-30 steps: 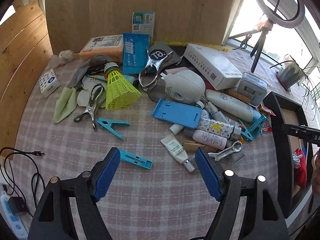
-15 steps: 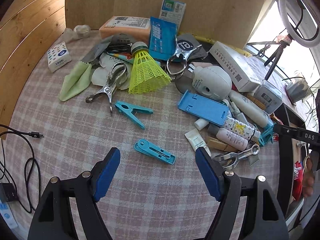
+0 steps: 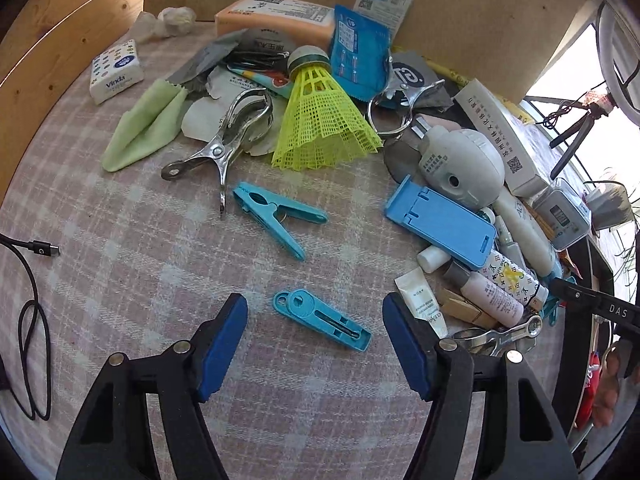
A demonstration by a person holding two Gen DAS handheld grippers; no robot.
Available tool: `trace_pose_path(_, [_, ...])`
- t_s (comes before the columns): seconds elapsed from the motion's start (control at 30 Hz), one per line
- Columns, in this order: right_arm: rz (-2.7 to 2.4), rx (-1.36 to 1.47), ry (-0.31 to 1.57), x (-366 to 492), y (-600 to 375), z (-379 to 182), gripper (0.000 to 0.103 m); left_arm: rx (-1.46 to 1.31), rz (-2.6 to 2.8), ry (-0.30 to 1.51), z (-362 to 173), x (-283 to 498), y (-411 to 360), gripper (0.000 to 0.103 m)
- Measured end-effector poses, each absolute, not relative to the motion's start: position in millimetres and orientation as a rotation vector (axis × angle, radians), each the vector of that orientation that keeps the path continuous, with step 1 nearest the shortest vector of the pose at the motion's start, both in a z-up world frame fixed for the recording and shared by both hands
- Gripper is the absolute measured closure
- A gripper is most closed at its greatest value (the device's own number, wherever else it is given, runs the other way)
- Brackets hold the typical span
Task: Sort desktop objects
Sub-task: 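Grasp a blue clothespin with the left gripper while the right gripper grasps another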
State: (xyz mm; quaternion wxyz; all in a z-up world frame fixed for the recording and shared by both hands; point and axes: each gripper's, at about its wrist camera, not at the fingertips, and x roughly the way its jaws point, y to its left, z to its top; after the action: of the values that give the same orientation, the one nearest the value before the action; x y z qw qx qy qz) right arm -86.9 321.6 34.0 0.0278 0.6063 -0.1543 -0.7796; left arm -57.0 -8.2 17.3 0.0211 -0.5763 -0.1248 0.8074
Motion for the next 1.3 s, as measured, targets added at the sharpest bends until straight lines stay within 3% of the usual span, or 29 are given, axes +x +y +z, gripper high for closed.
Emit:
trace_pose_path(0.2, [-2.36,1.871,-0.513,-76,326,33,0.081,-1.759,2.544,-0.311,18,-54,-4,0.052])
trace_pose_path(0.3, [-2.343,1.862,-0.504,-71,324,33,0.081,-1.754,2.557,-0.258,18,-53,0,0.062])
trace_pose_path(0.4, [-2.356,1.861,-0.456,-67,321,34,0.081,-1.752,2.581,-0.212,19,-51,2,0.079])
trace_pose_path(0.6, [-2.347,1.851,-0.404,-66,313,33,0.084,-1.738,2.583,-0.212,19,-47,0,0.085])
trace_pose_path(0.8, [-2.365,1.901,-0.241,-70,295,29,0.082,-1.733,2.583,-0.185,20,-42,4,0.085])
trace_pose_path(1.07, [-2.343,1.925,-0.185,-61,300,27,0.087,-1.73,2.55,-0.185,21,-28,12,0.084])
trace_pose_path(1.1, [-2.341,1.92,-0.199,-59,302,27,0.087,-1.74,2.548,-0.21,22,-26,11,0.081])
trace_pose_path(1.17, [-2.346,1.921,-0.211,-56,306,27,0.087,-1.738,2.562,-0.276,26,-22,8,0.06])
trace_pose_path(1.3, [-2.354,1.918,-0.239,-52,313,27,0.087,-1.734,2.633,-0.344,39,-12,3,0.046])
